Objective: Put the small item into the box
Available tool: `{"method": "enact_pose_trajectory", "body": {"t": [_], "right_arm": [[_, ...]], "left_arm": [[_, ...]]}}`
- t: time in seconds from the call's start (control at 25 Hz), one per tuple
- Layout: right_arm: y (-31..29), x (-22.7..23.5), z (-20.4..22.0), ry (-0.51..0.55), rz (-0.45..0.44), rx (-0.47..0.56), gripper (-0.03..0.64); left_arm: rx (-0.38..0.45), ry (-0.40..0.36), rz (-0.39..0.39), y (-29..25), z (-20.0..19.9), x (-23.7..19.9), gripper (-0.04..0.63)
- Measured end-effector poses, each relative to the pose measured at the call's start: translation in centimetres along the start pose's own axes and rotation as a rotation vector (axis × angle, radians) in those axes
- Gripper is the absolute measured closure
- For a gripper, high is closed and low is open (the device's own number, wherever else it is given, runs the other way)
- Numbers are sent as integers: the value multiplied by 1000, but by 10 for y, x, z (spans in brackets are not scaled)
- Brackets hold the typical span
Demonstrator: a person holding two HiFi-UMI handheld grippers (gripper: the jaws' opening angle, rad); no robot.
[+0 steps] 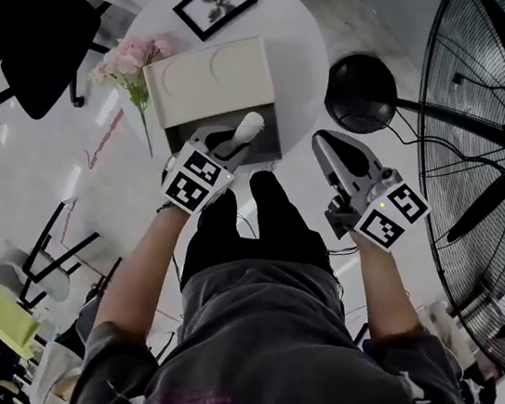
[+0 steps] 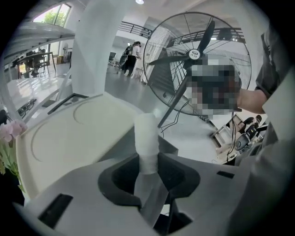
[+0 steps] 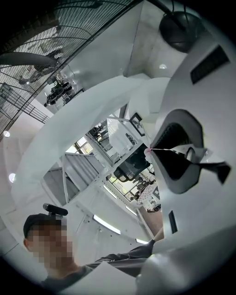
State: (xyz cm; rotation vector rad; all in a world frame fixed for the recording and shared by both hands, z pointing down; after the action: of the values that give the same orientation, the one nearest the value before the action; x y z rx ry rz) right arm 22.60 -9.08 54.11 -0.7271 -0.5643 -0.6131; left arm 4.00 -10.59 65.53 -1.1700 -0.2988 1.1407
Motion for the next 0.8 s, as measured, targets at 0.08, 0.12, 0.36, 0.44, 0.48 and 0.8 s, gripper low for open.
{"method": "enact_pose_trajectory", "body": {"t": [0.08, 0.12, 0.36, 0.44, 0.48, 0.8], "right_arm": [[4, 5, 3, -5, 4, -7, 595], [6, 7, 5, -8, 5, -9, 595], [8, 14, 11, -22, 8, -26, 595], [8, 16, 13, -27, 11, -29, 595], [9, 17, 13, -29, 12, -29, 595], [10, 20, 15, -48, 9, -30, 595]], "left_arm": [[-43, -2, -15, -12, 1, 1, 460], [-62, -4, -20, -17, 2, 1, 460], [-177, 0, -55, -40, 8, -4, 460], [-207, 1, -60, -44, 9, -5, 460], [-220, 2, -58, -46, 9, -4, 460], [-317, -16, -88, -56, 10, -8, 459]]}}
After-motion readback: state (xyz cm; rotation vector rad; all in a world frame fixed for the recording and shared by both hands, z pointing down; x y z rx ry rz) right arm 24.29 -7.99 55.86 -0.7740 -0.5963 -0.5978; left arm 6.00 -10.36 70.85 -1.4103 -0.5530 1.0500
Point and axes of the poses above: the fingertips, and each gripper's own axes: y backward along the fingers, x to its right, z out of its underside, the point moved 5 cm from there along y, backward along the fingers, and after that the axes turned 8 degrees about -x, right-handed, at the moved point
